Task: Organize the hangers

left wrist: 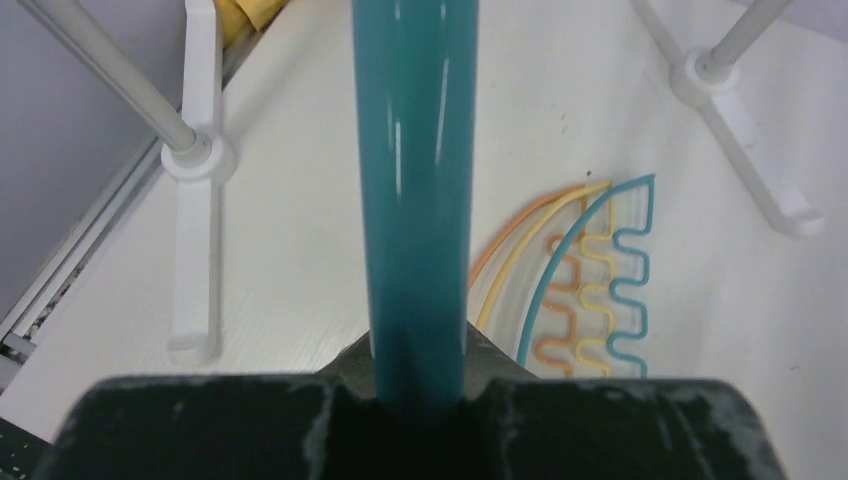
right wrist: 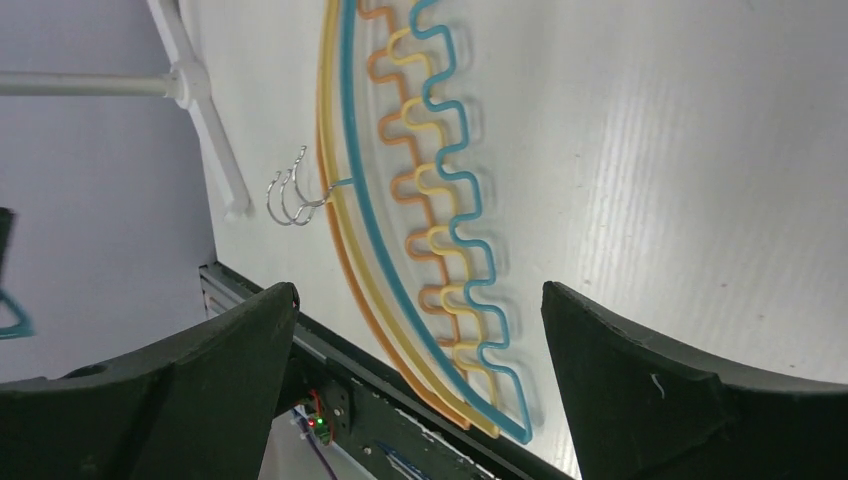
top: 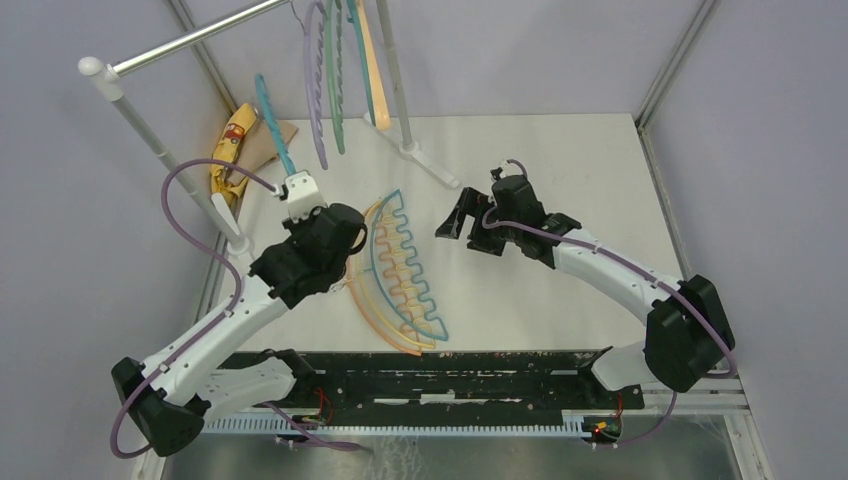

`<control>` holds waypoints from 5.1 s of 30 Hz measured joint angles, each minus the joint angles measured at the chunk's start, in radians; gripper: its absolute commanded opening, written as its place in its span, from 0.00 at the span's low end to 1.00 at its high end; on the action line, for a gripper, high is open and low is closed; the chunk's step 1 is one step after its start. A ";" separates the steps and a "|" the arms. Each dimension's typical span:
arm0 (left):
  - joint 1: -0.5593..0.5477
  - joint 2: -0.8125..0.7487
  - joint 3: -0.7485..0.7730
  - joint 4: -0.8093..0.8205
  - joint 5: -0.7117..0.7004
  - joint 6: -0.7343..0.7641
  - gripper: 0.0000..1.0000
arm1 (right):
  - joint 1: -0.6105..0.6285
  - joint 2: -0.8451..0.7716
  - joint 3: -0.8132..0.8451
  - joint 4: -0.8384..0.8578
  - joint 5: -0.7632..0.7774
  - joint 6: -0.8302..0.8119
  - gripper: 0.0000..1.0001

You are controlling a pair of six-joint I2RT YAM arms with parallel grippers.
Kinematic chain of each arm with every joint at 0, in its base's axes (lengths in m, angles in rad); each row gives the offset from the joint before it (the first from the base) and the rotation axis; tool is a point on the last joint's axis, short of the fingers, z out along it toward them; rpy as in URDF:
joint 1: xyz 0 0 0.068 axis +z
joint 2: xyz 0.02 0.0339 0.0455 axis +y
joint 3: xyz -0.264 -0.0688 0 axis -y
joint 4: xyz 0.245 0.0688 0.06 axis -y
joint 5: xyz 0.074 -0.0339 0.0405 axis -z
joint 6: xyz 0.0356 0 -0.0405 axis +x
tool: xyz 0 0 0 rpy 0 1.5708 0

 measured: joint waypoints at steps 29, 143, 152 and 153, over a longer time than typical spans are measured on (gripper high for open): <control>0.377 0.243 0.500 0.105 0.296 0.522 0.03 | -0.084 -0.026 -0.024 -0.060 -0.012 -0.041 0.98; 0.500 -0.322 -0.359 0.394 1.339 0.407 0.99 | 0.076 0.564 0.502 0.381 -0.109 0.145 0.01; 0.499 -0.326 -0.382 0.444 1.289 0.402 0.99 | 0.133 0.581 0.509 0.523 -0.148 0.330 0.01; 0.497 -0.320 -0.382 0.444 1.285 0.402 0.99 | 0.136 0.581 0.509 0.545 -0.154 0.351 0.01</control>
